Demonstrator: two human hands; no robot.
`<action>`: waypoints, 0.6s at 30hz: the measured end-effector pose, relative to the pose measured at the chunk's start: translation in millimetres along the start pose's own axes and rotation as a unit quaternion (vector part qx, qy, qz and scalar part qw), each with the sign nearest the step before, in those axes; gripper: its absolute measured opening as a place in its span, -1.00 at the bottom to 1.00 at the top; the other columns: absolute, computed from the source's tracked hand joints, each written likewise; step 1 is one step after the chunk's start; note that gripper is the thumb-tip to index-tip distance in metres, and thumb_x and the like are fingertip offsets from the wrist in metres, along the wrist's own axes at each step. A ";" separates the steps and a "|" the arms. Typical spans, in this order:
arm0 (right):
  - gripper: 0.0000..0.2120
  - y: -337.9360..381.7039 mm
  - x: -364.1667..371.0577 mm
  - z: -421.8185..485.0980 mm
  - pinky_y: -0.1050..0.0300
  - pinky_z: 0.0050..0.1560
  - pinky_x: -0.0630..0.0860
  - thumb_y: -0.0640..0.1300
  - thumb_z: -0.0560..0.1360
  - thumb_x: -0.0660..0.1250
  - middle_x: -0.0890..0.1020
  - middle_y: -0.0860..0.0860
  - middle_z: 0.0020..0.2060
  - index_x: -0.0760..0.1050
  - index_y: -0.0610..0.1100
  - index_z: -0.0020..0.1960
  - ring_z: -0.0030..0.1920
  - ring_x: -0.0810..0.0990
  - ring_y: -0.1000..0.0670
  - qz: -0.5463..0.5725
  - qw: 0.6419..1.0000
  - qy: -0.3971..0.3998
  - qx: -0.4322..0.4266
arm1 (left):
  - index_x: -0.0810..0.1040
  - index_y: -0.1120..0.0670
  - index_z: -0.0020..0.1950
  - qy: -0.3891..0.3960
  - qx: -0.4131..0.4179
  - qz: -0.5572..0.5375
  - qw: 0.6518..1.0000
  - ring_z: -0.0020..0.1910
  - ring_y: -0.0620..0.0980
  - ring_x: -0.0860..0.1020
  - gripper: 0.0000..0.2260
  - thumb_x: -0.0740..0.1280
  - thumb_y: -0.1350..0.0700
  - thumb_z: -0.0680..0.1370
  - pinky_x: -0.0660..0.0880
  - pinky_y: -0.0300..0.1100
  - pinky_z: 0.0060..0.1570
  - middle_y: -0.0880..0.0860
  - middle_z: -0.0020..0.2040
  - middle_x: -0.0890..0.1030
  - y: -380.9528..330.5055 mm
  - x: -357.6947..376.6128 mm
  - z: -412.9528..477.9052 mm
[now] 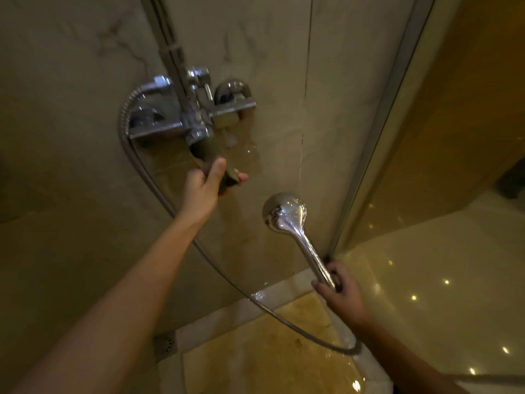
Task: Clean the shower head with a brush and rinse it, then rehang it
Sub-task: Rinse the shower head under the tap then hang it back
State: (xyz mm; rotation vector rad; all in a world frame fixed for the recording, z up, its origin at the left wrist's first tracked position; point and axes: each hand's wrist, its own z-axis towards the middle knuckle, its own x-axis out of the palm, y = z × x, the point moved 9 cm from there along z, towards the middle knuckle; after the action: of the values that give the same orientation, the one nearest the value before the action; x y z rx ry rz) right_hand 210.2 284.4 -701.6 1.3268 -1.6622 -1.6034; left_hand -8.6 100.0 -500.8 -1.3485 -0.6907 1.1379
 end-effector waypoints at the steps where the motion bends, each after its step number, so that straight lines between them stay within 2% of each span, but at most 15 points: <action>1: -0.84 7.7 1.0 -4.1 0.29 -0.41 0.39 -0.22 0.45 0.44 0.49 0.04 -0.37 0.45 -0.09 -0.12 -0.39 0.45 0.13 0.030 1.000 -0.003 -0.004 | 0.59 0.02 -0.19 -0.003 -0.004 -0.004 1.000 -0.15 -0.15 0.62 -0.69 0.12 0.02 0.61 0.47 -0.15 -0.08 -0.20 -0.29 0.69 -0.1 -0.7 -0.6; 2: -0.85 15.0 2.3 -7.1 0.22 -0.37 0.43 -0.18 0.44 0.46 0.50 0.02 -0.35 0.47 -0.12 -0.12 -0.35 0.47 0.09 0.058 0.998 -0.001 -0.003 | 0.60 0.00 -0.21 -0.003 -0.008 -0.008 1.000 -0.14 -0.10 0.61 -0.69 0.13 0.03 0.61 0.44 -0.17 -0.12 -0.20 -0.29 0.68 0.0 -1.4 -0.9; 4: -0.71 32.6 -0.4 -10.9 0.08 -0.23 0.47 0.03 0.35 0.47 0.52 -0.01 -0.29 0.52 -0.15 -0.11 -0.27 0.50 0.03 0.085 0.996 -0.008 -0.002 | 0.65 -0.03 -0.29 0.002 -0.019 -0.008 1.000 -0.11 0.03 0.55 -0.63 0.15 0.04 0.61 0.40 -0.16 -0.16 -0.21 -0.29 0.68 1.5 -1.8 -0.1; 6: -0.58 51.9 -4.4 -12.2 0.07 -0.19 0.46 0.15 0.27 0.43 0.53 0.01 -0.31 0.55 -0.19 -0.10 -0.26 0.50 0.06 0.113 0.993 -0.017 -0.004 | 0.67 -0.05 -0.32 0.009 -0.030 -0.001 1.000 -0.14 -0.05 0.56 -0.61 0.16 0.06 0.61 0.40 -0.18 -0.17 -0.22 -0.31 0.68 6.3 -2.0 1.8; 8: -0.55 80.1 -9.7 -14.4 0.07 -0.21 0.43 0.12 0.28 0.44 0.50 0.00 -0.35 0.56 -0.25 -0.08 -0.28 0.46 0.03 0.157 0.987 -0.017 -0.012 | 0.65 0.01 -0.24 0.014 -0.036 0.001 0.999 -0.20 -0.24 0.60 -0.68 0.17 0.11 0.61 0.45 -0.25 -0.09 -0.22 -0.33 0.67 7.2 -3.1 2.6; 9: -0.54 94.3 -12.5 -14.9 0.06 -0.21 0.43 0.09 0.29 0.46 0.49 -0.04 -0.32 0.56 -0.27 -0.04 -0.27 0.45 -0.01 0.182 0.983 -0.017 -0.017 | 0.63 0.06 -0.21 0.015 -0.039 0.004 0.999 -0.20 -0.27 0.60 -0.71 0.18 0.13 0.60 0.46 -0.24 -0.04 -0.19 -0.33 0.68 7.5 -4.2 3.0; 12: -0.60 131.0 -21.8 -11.5 0.19 -0.22 0.54 -0.08 0.40 0.48 0.53 -0.11 -0.24 0.51 -0.33 0.10 -0.25 0.52 -0.03 0.264 0.964 -0.002 -0.015 | 0.65 0.16 -0.08 0.010 -0.055 0.037 0.998 -0.11 -0.04 0.61 -0.78 0.24 0.10 0.58 0.46 -0.11 0.01 0.02 -0.19 0.69 7.4 -10.2 5.0; 13: -0.64 145.5 -24.5 -10.9 0.22 -0.21 0.57 -0.13 0.44 0.43 0.55 -0.10 -0.23 0.50 -0.33 0.12 -0.25 0.55 0.00 0.280 0.960 0.006 -0.015 | 0.65 0.19 -0.04 0.010 -0.059 0.054 0.997 -0.12 0.02 0.59 -0.77 0.25 0.10 0.57 0.45 -0.11 -0.05 0.09 -0.17 0.66 5.6 -12.0 5.0; 15: -0.67 171.6 -30.8 -9.3 0.21 -0.12 0.58 -0.10 0.42 0.40 0.60 -0.08 -0.21 0.50 -0.25 0.10 -0.19 0.62 -0.01 0.277 0.961 0.014 -0.016 | 0.64 0.21 -0.02 0.021 -0.061 0.080 0.995 -0.21 0.00 0.53 -0.77 0.25 0.09 0.57 0.40 -0.18 -0.18 0.10 -0.20 0.62 0.8 -12.7 4.2; 16: -0.64 184.9 -33.7 -9.9 0.18 -0.07 0.57 -0.06 0.39 0.40 0.64 -0.08 -0.18 0.49 -0.21 0.12 -0.13 0.63 -0.03 0.266 0.964 0.019 -0.018 | 0.64 0.20 -0.03 0.029 -0.059 0.089 0.994 -0.23 -0.02 0.52 -0.77 0.25 0.09 0.57 0.39 -0.22 -0.21 0.09 -0.20 0.61 -2.5 -11.5 3.0; 18: -0.43 205.4 -38.9 -11.9 0.05 0.11 0.54 -0.01 0.36 0.42 0.69 -0.08 -0.07 0.39 -0.20 0.30 0.02 0.62 -0.05 0.248 0.968 0.028 -0.016 | 0.64 0.17 -0.03 0.030 -0.058 0.099 0.993 -0.23 -0.06 0.51 -0.79 0.25 0.09 0.57 0.39 -0.21 -0.19 0.08 -0.16 0.62 -8.7 -11.3 1.0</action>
State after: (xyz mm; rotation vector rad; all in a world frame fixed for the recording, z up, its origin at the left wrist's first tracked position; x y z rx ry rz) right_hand 173.0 280.9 -495.5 0.8370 -1.7490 -1.2755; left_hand -11.5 91.3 -489.9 -1.5707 -0.5965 1.2232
